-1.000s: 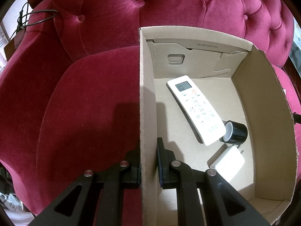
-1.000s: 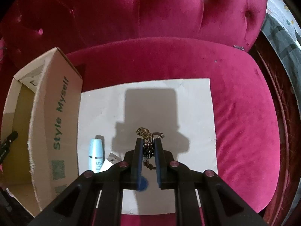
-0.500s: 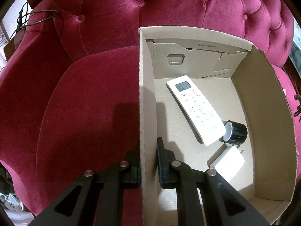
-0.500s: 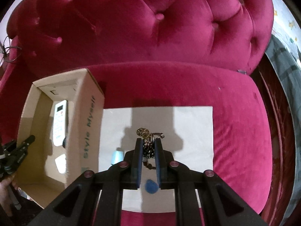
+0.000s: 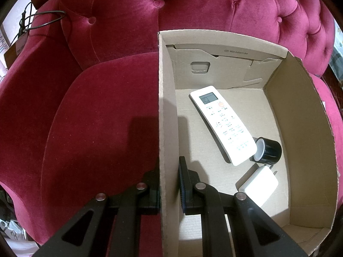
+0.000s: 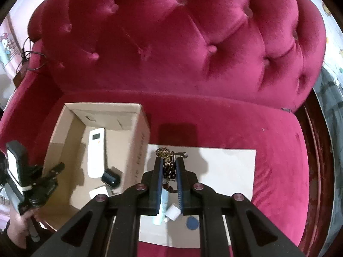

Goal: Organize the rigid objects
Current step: 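Lift the keychain with the right gripper and carry it over the box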

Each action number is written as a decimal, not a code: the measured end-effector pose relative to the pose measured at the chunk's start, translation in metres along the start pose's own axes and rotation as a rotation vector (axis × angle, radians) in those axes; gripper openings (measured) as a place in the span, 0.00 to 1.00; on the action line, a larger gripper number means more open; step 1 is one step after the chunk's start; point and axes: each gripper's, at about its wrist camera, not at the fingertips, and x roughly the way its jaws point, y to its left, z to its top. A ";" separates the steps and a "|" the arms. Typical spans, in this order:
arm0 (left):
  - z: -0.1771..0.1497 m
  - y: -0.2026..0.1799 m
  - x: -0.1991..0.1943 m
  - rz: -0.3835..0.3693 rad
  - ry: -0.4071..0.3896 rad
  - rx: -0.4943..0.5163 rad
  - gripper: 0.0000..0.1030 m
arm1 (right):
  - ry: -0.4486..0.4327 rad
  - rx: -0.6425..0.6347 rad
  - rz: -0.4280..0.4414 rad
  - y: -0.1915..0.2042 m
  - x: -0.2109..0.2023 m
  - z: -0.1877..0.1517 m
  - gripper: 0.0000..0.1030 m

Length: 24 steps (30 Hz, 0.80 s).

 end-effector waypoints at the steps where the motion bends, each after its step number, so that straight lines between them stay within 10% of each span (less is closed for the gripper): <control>1: 0.000 0.000 0.000 0.000 0.000 0.001 0.13 | -0.004 -0.008 0.005 0.005 -0.002 0.002 0.10; 24: 0.001 0.000 0.000 -0.001 0.001 -0.004 0.13 | -0.003 -0.141 0.121 0.101 0.013 0.015 0.10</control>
